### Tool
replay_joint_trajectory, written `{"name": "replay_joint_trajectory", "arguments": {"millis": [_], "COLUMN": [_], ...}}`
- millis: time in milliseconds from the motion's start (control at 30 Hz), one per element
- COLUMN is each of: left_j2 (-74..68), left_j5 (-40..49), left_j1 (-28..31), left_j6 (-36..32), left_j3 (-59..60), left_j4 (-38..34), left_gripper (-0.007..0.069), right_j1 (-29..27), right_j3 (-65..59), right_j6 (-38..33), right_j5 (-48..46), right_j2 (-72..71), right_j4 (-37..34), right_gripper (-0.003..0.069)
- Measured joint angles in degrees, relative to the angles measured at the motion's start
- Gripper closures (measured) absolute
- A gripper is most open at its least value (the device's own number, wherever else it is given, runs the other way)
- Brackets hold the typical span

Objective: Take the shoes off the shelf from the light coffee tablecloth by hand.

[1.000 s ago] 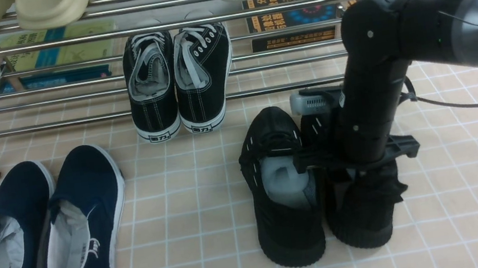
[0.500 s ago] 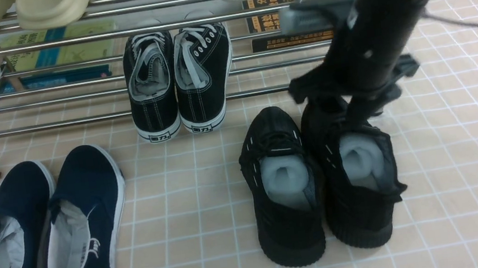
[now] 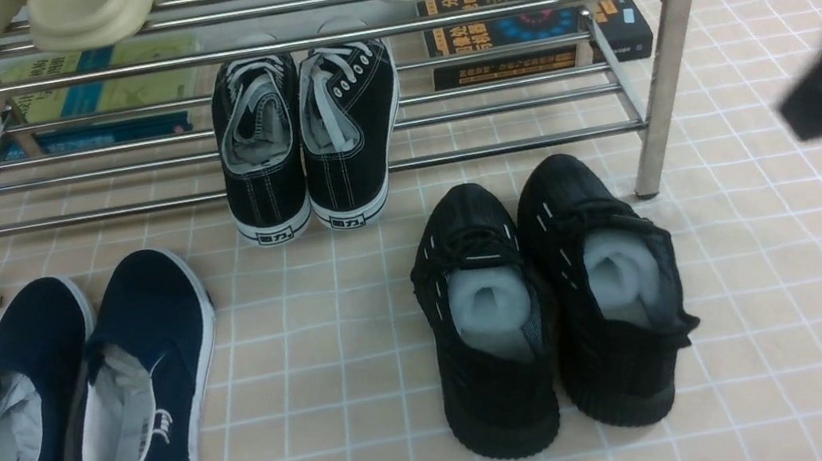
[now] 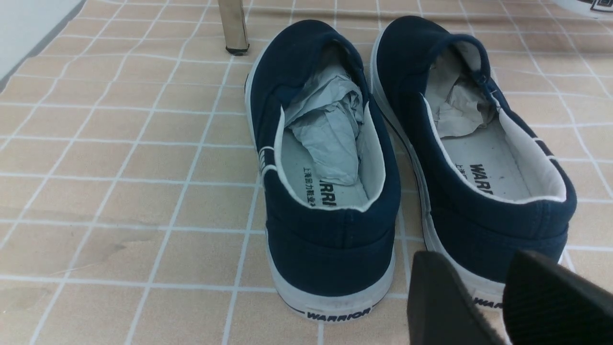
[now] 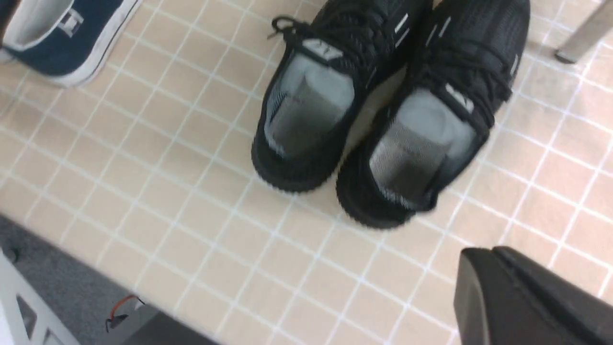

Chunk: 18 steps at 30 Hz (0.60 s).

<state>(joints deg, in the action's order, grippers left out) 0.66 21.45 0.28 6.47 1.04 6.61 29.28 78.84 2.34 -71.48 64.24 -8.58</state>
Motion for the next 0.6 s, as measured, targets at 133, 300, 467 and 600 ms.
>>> {"name": "replay_joint_trajectory", "arguments": {"millis": [133, 300, 467, 600], "left_j2": [0.0, 0.0, 0.0, 0.0], "left_j5": [0.0, 0.0, 0.0, 0.0], "left_j1": [0.0, 0.0, 0.0, 0.0], "left_j6": [0.0, 0.0, 0.0, 0.0], "left_j3": [0.0, 0.0, 0.0, 0.0], "left_j4": [0.0, 0.0, 0.0, 0.0], "left_gripper": [0.0383, 0.0383, 0.0383, 0.0383], "right_j1": [0.0, 0.0, 0.0, 0.0], "right_j3": [-13.9, -34.5, -48.6, -55.1], "right_j6": [-2.3, -2.9, -3.1, -3.1], "right_j5": [6.8, 31.7, 46.9, 48.9], "right_j2": [-14.3, -27.0, -35.6, -40.2], "right_j4": [0.0, -0.1, 0.2, 0.6], "right_gripper": [0.0673, 0.0673, 0.0672, 0.0669]}}
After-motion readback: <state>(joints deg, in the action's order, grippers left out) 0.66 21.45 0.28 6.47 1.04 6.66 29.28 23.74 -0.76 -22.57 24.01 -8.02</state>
